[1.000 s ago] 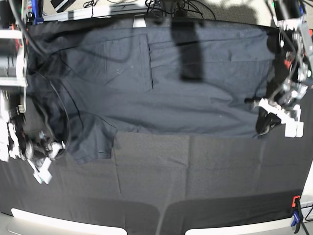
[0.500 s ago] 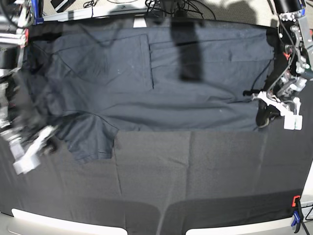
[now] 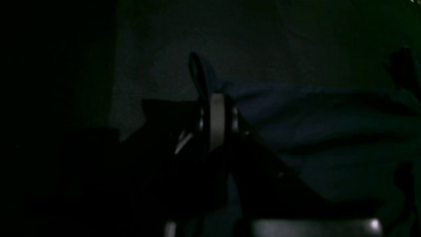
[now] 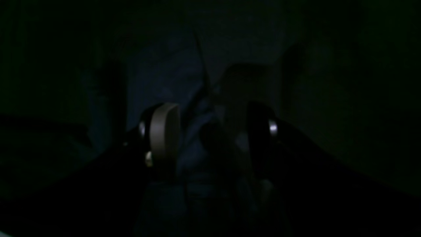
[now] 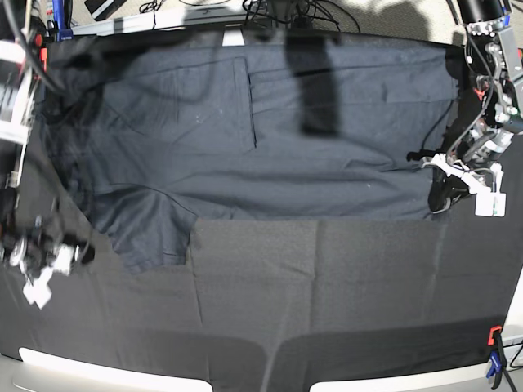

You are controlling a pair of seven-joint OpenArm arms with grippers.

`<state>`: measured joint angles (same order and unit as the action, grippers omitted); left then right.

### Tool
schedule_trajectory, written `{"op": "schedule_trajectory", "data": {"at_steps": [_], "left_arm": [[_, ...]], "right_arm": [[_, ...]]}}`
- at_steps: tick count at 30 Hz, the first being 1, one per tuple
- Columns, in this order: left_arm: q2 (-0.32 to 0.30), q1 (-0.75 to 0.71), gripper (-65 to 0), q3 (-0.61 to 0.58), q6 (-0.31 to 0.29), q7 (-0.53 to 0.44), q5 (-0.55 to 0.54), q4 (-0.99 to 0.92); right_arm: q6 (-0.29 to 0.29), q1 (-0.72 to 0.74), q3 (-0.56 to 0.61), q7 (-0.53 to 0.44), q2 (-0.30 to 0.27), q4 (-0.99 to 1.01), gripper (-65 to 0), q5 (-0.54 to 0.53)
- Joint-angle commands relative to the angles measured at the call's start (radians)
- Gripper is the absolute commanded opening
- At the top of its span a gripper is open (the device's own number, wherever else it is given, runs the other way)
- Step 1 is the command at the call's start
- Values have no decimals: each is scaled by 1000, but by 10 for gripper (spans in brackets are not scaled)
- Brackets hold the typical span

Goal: Layout the t-shirt on the table in an organized manner, then fold the t-shirt properly
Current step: 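Reposition the right gripper along the shirt's side edge while the left holds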

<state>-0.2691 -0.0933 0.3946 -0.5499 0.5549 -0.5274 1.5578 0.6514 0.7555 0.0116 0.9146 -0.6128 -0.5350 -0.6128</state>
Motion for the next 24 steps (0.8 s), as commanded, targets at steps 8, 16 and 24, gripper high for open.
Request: {"op": "schedule_trajectory", "data": {"at_steps": [8,16,24], "left_arm": [[-14,10,-650,6,0,-5,-16,19],[-14,8,-650,6,0,-3,-16,19],[-14,8,-650,6,0,-10,-15,19]], "right_arm": [[-71,111,29,-73,85,202,-334,161],[-144,102,29,-107,139,202,-334,291],[-92,100,29,56,145,202,-335,109]]}}
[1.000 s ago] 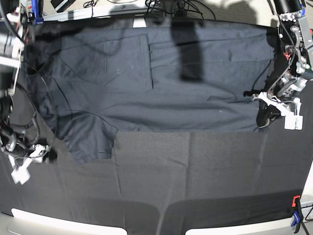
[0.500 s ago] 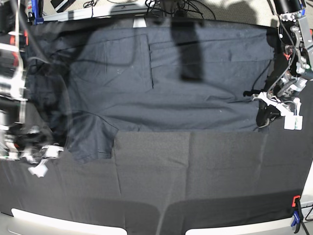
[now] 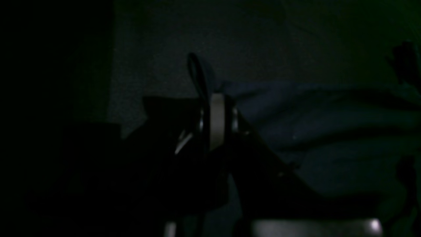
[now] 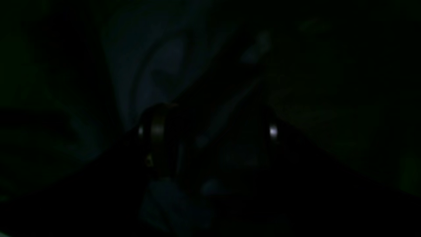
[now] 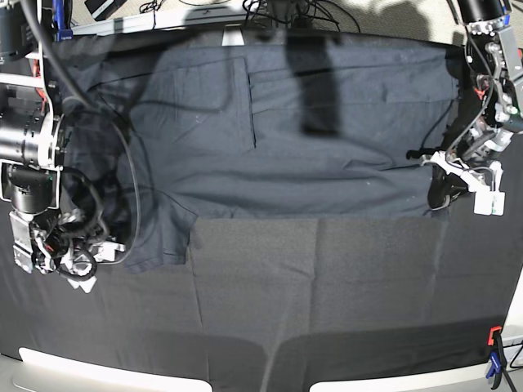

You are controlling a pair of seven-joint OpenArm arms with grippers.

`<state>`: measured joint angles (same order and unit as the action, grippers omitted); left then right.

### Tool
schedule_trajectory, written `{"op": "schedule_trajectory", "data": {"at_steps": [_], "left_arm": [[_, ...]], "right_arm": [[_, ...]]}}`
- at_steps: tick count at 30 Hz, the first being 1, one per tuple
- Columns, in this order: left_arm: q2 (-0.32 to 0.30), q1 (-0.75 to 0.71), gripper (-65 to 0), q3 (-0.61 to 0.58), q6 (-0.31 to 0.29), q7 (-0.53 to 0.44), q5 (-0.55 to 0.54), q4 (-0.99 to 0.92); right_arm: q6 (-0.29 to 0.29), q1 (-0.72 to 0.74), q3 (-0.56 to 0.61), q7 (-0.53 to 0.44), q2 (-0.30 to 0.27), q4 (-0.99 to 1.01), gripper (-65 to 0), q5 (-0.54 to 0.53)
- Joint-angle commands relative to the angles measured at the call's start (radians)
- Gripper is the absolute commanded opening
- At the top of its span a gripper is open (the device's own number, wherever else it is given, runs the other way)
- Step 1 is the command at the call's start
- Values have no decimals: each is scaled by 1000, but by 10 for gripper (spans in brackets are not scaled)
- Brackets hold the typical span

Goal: Layout the t-shirt on the table in an organized manner, then fold the t-shirt properly
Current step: 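Reposition the right gripper along the shirt's side edge while the left holds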

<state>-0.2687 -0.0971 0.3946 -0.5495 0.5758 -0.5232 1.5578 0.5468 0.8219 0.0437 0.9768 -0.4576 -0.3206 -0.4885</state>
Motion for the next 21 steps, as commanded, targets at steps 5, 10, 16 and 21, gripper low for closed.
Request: {"op": "schedule_trajectory", "data": {"at_steps": [5,10,16,21], "left_arm": [[-14,14,-650,6,0,-31,-20,19],[-14,14,-650,6,0,-31,-19,19],[-14,14,-650,6,0,-31,-19,19],[-14,13,-650,6,-1,-69,-19,19]], "right_arm": [[26,34,-3,-54,-10,-13,-398,-34],[26,34,-3,-79,-10,-13,-555,29],[26,34,-3,-125,-11,-13,-650,48],[151,34,-3,-147,-22,-25,-650,-46]]}}
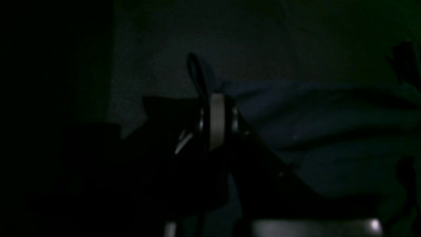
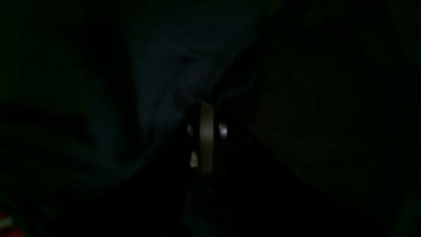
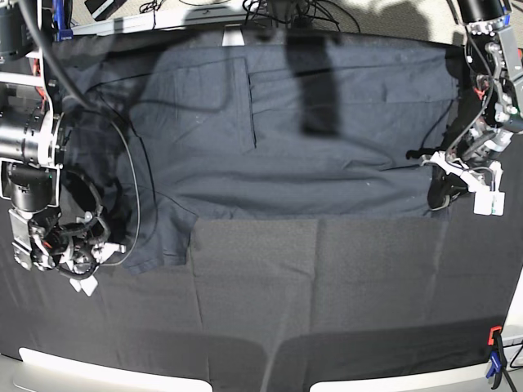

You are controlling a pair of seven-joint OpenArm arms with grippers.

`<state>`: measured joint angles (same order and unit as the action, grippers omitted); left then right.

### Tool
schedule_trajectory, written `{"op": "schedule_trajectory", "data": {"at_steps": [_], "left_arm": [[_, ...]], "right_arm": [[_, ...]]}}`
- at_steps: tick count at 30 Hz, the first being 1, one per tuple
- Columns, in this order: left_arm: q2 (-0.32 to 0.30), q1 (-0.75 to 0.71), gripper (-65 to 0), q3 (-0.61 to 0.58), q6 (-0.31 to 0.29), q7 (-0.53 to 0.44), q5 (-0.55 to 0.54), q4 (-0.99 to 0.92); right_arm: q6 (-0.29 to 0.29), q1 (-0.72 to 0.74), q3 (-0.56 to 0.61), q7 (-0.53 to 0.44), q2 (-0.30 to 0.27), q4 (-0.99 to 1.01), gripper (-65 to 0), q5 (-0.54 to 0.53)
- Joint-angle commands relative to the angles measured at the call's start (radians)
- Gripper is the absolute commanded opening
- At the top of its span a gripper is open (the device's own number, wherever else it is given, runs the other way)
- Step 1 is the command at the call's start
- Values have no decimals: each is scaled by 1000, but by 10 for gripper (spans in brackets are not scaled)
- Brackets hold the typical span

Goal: Layout the t-shirt on the table in an organized manner, then fold the t-shirt properly
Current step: 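Reposition the right gripper along the shirt's side edge while the left holds, then lift the shirt's hem edge with both grippers and fold it over the body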

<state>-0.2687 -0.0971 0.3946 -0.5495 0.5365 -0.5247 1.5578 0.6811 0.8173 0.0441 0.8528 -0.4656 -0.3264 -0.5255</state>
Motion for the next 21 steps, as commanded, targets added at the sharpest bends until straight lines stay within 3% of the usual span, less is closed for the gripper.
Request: {"op": "schedule_trajectory", "data": {"at_steps": [1,9,17,21], "left_arm": [[-14,14,-650,6,-1,-53,-18,19],[-14,13,-650,6,-4,-145,-17,40],[-14,-48,-650,11,-4,-142,-15,150],[-14,-85,-650,47,-3,-142,-17,177]], "right_arm": [[17,38,-3,-29,-16,-30,-650,-16],[17,-60,-3,-45,-34,-228,-650,-36],[17,-330,-8,-90,-68,-613,-650,-36],[17,-453,-88,-92,-77,-765,-650,-37]]}}
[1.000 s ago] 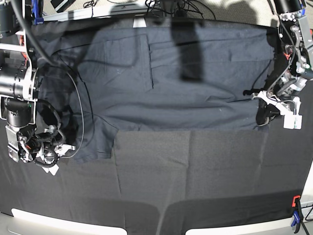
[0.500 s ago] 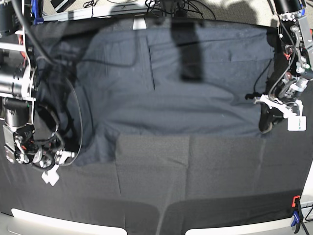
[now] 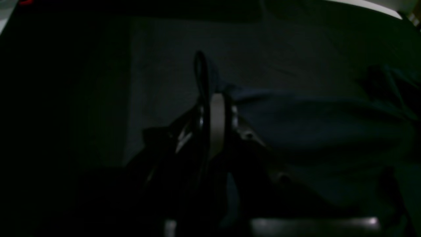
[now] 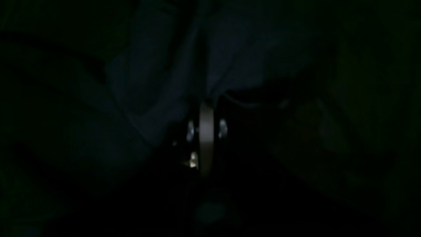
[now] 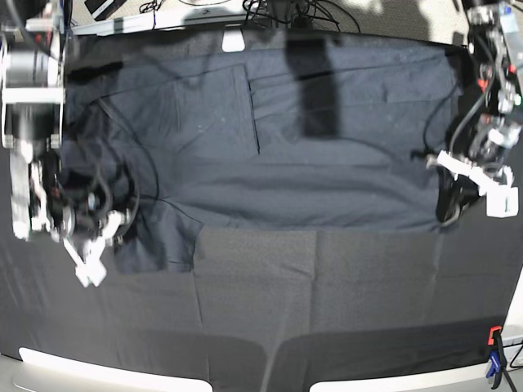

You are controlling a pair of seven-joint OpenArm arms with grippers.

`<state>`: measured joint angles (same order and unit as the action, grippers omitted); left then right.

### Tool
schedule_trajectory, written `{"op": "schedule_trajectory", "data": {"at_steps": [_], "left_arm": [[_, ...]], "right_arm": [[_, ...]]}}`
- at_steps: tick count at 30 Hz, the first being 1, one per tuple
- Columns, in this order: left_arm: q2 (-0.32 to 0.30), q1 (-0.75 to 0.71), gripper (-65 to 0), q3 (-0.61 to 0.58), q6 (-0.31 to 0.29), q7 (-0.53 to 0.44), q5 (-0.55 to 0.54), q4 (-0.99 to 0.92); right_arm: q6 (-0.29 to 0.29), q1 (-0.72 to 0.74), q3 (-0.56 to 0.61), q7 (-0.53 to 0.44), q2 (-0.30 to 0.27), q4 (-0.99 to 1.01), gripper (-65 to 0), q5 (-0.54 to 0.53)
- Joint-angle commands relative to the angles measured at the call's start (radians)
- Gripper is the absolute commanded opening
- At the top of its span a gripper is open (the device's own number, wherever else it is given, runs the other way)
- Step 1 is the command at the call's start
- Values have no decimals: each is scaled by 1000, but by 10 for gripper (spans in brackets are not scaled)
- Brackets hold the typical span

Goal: Layout the t-shirt on the table in an organized manner, then fold the t-shirt properly
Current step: 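Lift the shirt's hem edge with both grippers and fold it over the body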

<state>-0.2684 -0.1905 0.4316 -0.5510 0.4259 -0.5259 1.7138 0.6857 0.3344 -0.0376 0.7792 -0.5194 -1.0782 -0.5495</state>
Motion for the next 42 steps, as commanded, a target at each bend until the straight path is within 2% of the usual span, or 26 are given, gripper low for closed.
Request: {"op": "schedule_trajectory", "data": {"at_steps": [1,8,12,19,31,42], "left_arm": [[-14,1,-650,22,-2,-27,-17,21],[-14,-52,-650,52,-3,21,-43,21],[-14,-79,-650,52,-3,66,-59,21],[-14,-130,-650,53,-3,76,-59,22],[-14,-198,-650,57,-3,137,-39,23],[-14,-261,-650,169,-6,184,-71,23]], "right_arm": [[12,2,-42,-19,-23,-46,-650,-12],[12,-159,-280,-11,-21,-222,-650,-12],[12,-240,-335,-13,-21,-274,-650,-13],[12,-373,-405,-12,-21,-386,-650,-64],[12,-497,-436,6,-21,-404,-650,-56],[12,-509,-436,46,-21,-404,-650,-56]]}}
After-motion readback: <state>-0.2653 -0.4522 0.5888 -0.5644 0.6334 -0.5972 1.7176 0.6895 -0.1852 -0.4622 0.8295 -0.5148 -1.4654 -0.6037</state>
